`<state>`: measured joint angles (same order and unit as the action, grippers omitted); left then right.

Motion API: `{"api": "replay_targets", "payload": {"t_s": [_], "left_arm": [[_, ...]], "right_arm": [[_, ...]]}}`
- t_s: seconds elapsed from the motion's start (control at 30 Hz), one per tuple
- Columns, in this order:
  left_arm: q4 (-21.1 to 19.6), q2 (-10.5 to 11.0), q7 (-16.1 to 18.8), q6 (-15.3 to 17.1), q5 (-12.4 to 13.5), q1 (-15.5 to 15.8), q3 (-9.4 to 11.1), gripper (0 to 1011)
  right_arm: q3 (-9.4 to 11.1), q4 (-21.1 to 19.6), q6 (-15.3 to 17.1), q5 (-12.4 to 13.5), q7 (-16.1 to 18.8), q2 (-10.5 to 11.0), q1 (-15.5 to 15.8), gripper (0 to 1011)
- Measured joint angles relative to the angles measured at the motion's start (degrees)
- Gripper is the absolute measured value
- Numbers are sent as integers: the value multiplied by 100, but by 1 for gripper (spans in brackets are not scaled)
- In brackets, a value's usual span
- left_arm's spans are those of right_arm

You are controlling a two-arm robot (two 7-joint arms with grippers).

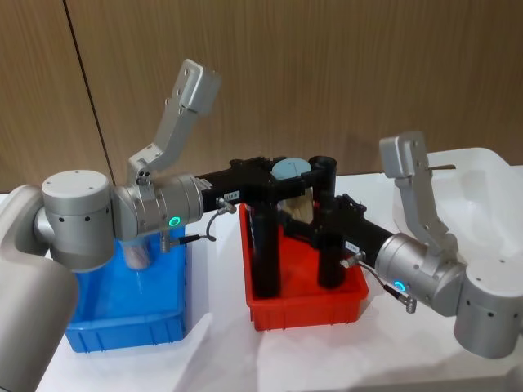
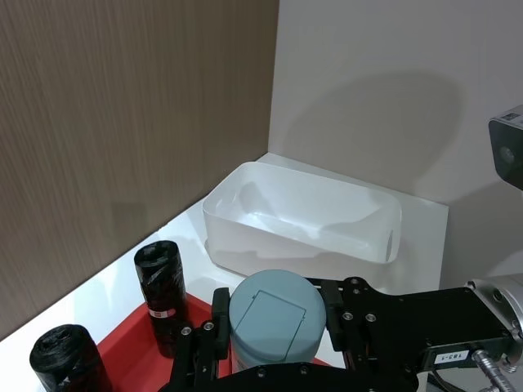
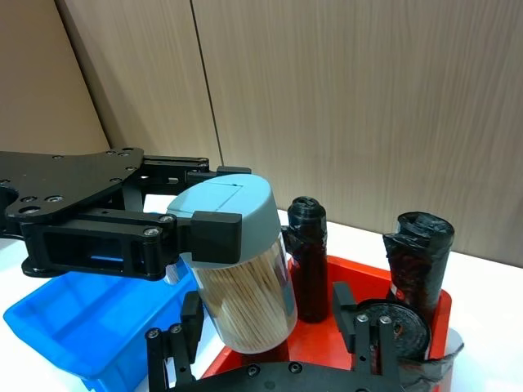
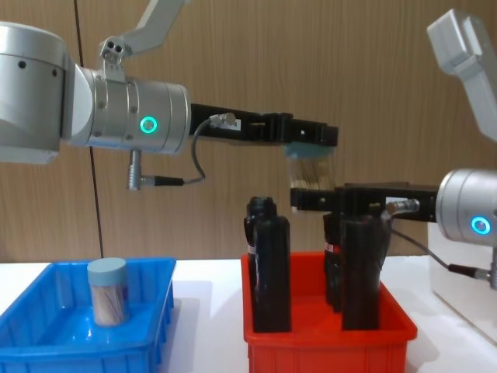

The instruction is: Pick the cotton swabs from the blue box and place them into the white box.

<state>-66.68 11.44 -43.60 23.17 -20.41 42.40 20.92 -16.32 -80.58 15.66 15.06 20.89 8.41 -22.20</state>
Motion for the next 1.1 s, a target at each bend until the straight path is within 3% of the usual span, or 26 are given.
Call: {"api": "replay_targets", "payload": {"t_s": [0.23,0.33,0.43,0.73,1.1], "left_arm": [[0,0,0,0,0,0,0,674],[0,0,1,-1,-1,0,0,674],[0,0,4,-2,0,0,-2,674],[-1,1,6,-6,0,0,-3,679],[0,1,1,0,-1,-2,1,967]], "right_arm": [[-28,146,-13,-5,69,-48,-101,870],[-37,174,-28,-7,88,-61,-125,750],[-47,193,-42,-9,106,-69,-139,695],[-68,205,-69,-10,131,-77,-165,685],[-79,189,-96,0,133,-75,-174,682]]}}
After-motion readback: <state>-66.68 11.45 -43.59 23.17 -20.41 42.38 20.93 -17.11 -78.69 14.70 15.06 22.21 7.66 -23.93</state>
